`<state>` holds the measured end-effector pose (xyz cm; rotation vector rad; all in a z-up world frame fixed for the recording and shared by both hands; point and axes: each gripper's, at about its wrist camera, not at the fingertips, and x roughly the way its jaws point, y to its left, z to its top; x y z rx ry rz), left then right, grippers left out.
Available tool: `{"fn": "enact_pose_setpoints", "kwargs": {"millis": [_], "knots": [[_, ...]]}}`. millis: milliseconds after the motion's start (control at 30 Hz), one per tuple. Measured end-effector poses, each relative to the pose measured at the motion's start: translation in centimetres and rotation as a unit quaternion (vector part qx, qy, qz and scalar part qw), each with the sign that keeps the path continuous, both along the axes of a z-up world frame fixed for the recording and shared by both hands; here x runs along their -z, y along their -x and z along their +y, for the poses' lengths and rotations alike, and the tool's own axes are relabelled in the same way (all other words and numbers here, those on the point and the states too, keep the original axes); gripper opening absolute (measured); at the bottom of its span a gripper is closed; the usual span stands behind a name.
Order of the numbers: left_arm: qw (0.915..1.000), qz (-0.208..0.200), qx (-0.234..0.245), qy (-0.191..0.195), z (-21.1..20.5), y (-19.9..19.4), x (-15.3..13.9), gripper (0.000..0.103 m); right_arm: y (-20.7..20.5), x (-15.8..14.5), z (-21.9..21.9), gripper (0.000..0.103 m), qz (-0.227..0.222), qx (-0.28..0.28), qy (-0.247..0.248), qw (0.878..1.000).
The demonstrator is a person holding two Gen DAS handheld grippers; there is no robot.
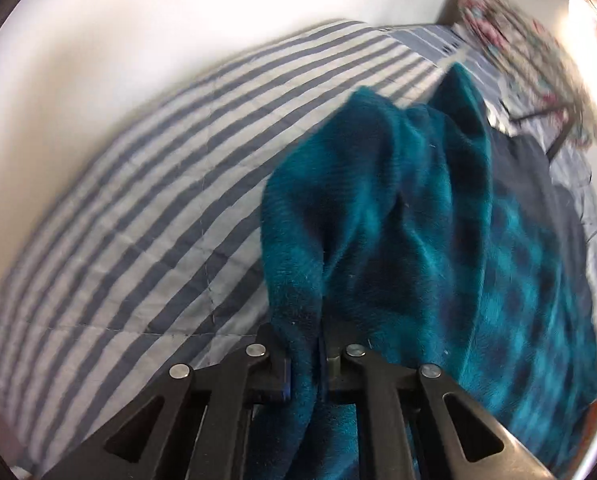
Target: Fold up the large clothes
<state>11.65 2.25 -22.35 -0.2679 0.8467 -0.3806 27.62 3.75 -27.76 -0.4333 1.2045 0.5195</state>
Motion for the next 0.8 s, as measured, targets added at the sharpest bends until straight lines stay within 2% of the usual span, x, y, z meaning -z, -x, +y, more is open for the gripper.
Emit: {"fn": "enact_pose_setpoints", "kwargs": {"millis": [100,200,267,400,467,667,800], "knots": [[0.9994,-0.012,0.020,-0.026,-1.8,0.2,-0.9,0.005,-1.0,-1.6,-3.4,0.006,0.016,0.030,-0.084,0.996],[0.9975,-0.021,0.038,-0.057,-3.4,0.4,-1.3,0.005,-1.8,-2.7,-7.0,0.006,0.036,0.067,-0.165,0.983],[0.9963,-0.022,0.045,-0.069,-4.3,0.4,-1.6,0.005,-2.3,-3.1,-9.8,0.005,0.044,0.092,-0.212,0.972],[0.9947,-0.020,0.060,-0.081,-5.9,0.1,-1.9,0.005,-2.3,-3.8,-15.4,0.005,0.046,0.133,-0.310,0.940],[0.9940,-0.015,0.069,-0.084,-6.7,-0.2,-1.9,0.006,-2.2,-3.3,-18.6,0.005,0.050,0.161,-0.340,0.925],[0.9914,0.002,0.095,-0.090,-9.7,-1.3,-0.7,0.006,-1.9,0.8,-24.4,0.005,0.076,0.238,-0.344,0.905],[0.9888,0.017,0.114,-0.094,-11.1,-1.8,0.2,0.006,-2.7,3.1,-26.5,0.005,0.087,0.265,-0.325,0.904]]}}
